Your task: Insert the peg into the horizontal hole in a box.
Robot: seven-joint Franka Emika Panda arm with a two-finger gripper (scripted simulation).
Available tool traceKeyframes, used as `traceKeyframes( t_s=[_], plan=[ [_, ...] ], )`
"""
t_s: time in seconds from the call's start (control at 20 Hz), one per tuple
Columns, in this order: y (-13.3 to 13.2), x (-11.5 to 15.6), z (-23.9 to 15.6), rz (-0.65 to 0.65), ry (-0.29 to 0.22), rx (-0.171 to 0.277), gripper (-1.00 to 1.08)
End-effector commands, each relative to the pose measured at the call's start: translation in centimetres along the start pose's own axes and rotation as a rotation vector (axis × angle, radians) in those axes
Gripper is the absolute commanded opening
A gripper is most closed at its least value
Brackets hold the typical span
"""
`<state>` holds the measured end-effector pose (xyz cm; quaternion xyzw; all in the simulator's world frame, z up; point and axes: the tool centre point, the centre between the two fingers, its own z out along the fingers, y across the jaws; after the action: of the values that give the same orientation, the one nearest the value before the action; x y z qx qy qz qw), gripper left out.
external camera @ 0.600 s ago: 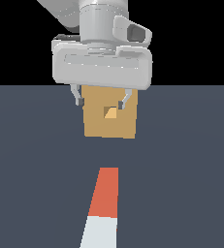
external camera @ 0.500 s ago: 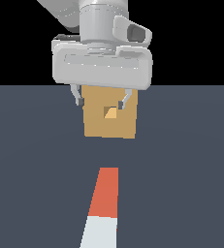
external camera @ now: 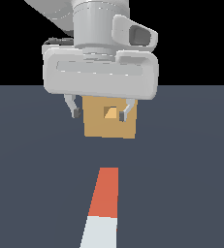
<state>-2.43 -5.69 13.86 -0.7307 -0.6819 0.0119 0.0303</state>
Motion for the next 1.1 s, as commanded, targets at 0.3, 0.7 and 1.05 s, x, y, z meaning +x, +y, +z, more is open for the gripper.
traceKeyframes(
  t_s=[0.3, 0.7, 1.05],
  plan=[
    [0.9, -9.3, 3.4, 0.004, -0.015, -0.03, 1.0],
    [2.0, -16.3, 5.8, 0.007, -0.023, -0.054, 1.0],
    [2.4, -18.1, 6.4, 0.007, -0.024, -0.06, 1.0]
  ],
)
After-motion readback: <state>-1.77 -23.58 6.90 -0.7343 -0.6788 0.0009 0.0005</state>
